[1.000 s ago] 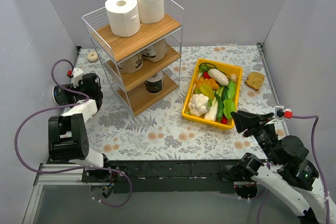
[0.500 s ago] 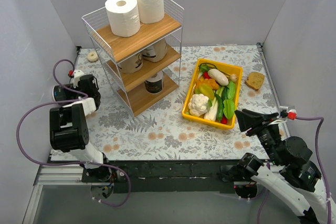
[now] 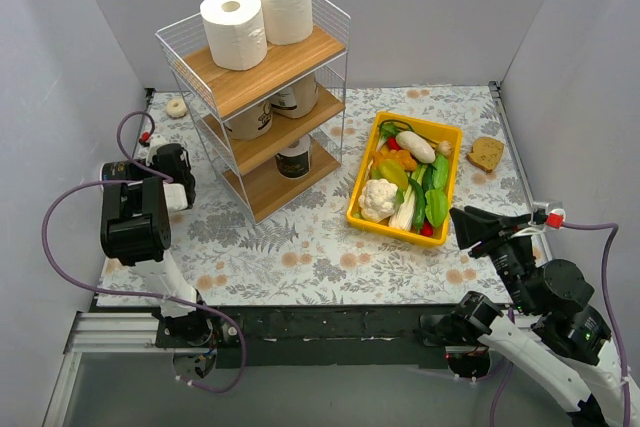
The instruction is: Place and organize the paper towels onto the shelf
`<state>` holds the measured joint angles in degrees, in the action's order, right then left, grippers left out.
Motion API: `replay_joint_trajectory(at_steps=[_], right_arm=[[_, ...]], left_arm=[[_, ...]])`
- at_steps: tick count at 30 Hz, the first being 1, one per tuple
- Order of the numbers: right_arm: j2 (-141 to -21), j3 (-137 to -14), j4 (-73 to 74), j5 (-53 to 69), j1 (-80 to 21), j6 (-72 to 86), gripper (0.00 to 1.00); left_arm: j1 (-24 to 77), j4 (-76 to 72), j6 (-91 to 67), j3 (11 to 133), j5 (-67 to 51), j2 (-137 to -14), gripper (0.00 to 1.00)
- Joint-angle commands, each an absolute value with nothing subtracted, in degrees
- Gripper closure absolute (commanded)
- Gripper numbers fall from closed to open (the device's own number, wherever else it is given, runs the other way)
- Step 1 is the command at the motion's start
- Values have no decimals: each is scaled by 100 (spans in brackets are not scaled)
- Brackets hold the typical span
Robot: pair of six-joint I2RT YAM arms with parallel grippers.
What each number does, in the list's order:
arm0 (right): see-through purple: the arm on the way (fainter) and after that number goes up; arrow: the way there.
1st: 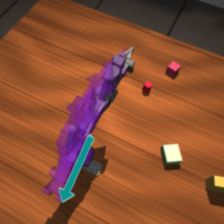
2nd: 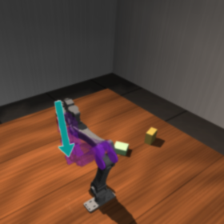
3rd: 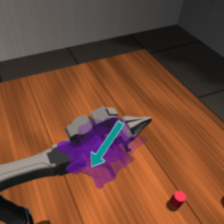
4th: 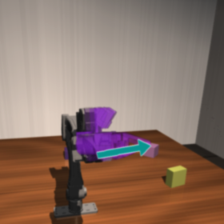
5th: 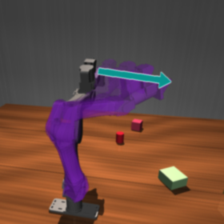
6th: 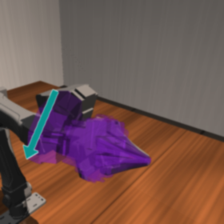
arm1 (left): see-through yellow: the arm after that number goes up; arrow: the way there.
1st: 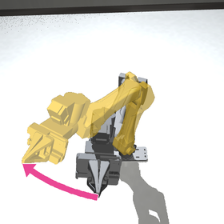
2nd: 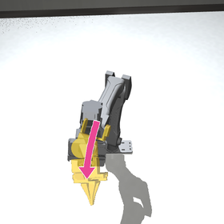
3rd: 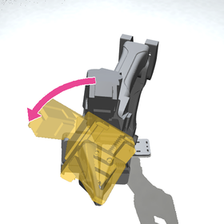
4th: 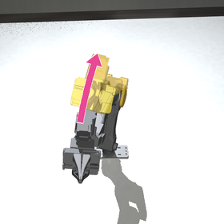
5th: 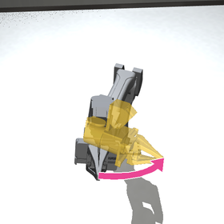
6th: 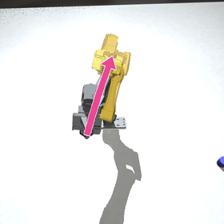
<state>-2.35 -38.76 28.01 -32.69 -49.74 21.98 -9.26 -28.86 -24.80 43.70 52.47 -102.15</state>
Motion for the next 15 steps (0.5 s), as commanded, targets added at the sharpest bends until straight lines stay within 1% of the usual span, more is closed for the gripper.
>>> replay_joint_trajectory(at_steps=[1, 6, 15], right_arm=[[-273, -3832, 2452, -3471, -4992, 2013, 53], [-202, -3727, 2382, -3481, -4992, 2004, 52], [-220, -3718, 2355, -3516, -4992, 1925, 52]], left_arm=[[-923, -3480, -2083, 4570, 5476, -10125, 27], [-932, -4331, -1503, 4570, 5511, -10195, 27], [-932, -4122, -1740, 4737, 5300, -10336, 26]])
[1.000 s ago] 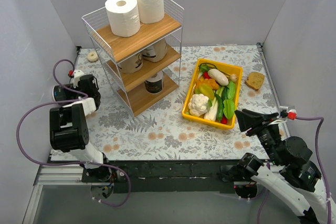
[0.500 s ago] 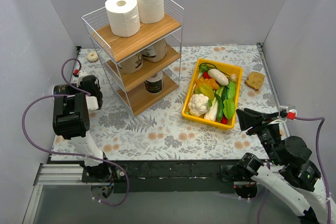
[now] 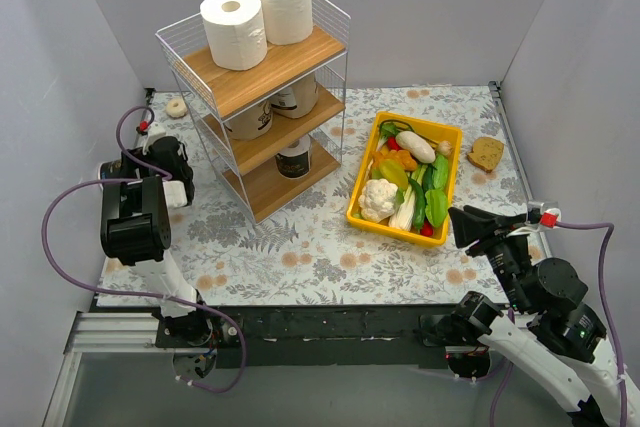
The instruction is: Place and organize the paper towels onto the shelf
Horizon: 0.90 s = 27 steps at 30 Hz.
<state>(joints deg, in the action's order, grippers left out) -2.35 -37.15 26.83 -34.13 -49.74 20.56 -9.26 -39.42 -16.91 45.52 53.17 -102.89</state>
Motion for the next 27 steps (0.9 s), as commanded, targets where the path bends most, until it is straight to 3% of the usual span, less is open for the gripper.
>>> replay_joint_trajectory(at_steps=[1, 10, 16, 22, 27], right_arm=[[-211, -3726, 2355, -3524, -5001, 1925, 52], [-202, -3744, 2250, -3656, -4992, 1776, 52], [-185, -3762, 2285, -3665, -4992, 1740, 52], [-141, -3867, 2329, -3709, -4992, 1688, 52], [-237, -4261, 2548, -3770, -4992, 1600, 52]], left_arm=[[-932, -4122, -1732, 4737, 5317, -10414, 26], [-923, -4201, -1670, 4641, 5492, -10564, 31], [-932, -3798, -2003, 4746, 5493, -10494, 45], [-914, -2288, -3013, 5106, 5397, -10188, 59], [-896, -1065, -3839, 5264, 5116, -9546, 63]])
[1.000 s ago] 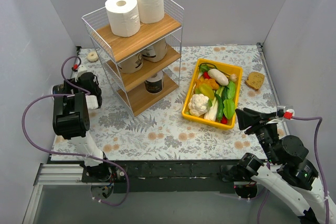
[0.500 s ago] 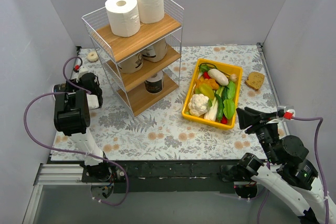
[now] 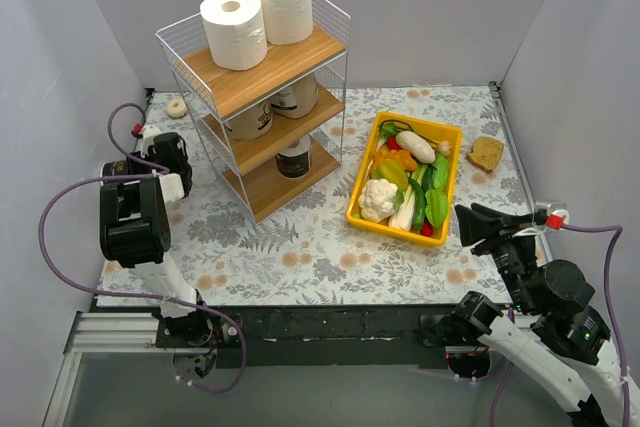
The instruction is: Place and organize the paper towels onto the shelf
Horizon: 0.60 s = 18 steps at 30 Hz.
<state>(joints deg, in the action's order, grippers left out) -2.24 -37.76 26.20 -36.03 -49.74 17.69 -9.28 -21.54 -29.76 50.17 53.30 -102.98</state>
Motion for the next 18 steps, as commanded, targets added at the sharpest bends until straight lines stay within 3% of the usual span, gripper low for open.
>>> replay_joint_trajectory(at_steps=[1, 9, 13, 18], right_arm=[[-255, -4315, 2584, -3779, -4992, 1574, 52], [-544, -4763, 2952, -3798, -4992, 1336, 52], [-887, -5088, 3365, -3481, -4992, 1546, 52], [-1186, -5212, 3612, -3208, -4983, 1643, 51]], left_arm=[[-888, -916, -3893, 5282, 5089, -9336, 63], [-870, 1387, -5079, 5335, 4642, -7912, 66], [-879, 2387, -5448, 5168, 3547, -6910, 64], [-625, 3549, -6177, 5160, 2121, -5927, 69]])
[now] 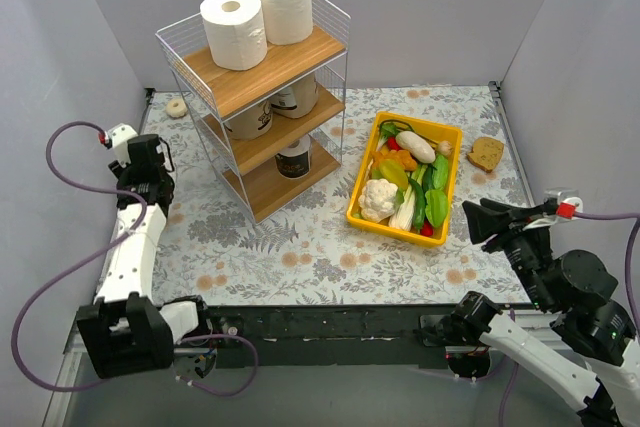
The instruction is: Place and organize the paper towels onto the shelf
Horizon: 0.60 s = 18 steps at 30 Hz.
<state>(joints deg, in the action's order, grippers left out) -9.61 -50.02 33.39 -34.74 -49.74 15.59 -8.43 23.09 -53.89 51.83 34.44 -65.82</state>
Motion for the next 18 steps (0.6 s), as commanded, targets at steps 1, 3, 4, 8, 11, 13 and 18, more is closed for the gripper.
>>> replay_joint_trajectory(at_steps=[1, 3, 4, 8, 11, 13, 18], right_arm=[[-1187, -5212, 3638, -3173, -4992, 1670, 50], [-1169, -5194, 3656, -3138, -4992, 1687, 50], [-1178, -5186, 3648, -3120, -5001, 1696, 50], [-1222, -5299, 3832, -3155, -4983, 1749, 51], [-1344, -5502, 3955, -3173, -4992, 1767, 50], [-1467, -5676, 4069, -3191, -4992, 1784, 50], [-1661, -5818, 4175, -3050, -4992, 1889, 51]], left_arm=[[-589, 3716, -6292, 5063, 1857, -5724, 70], [-118, 3831, -6695, 4966, 1678, -5354, 77], [129, 3902, -6741, 5001, 1583, -5065, 78], [343, 4174, -7083, 5212, 1213, -4553, 79], [369, 4499, -7470, 5195, 1073, -4369, 82], [395, 4727, -7891, 5116, 1063, -4228, 82], [448, 5273, -8525, 5203, 1476, -3990, 84]])
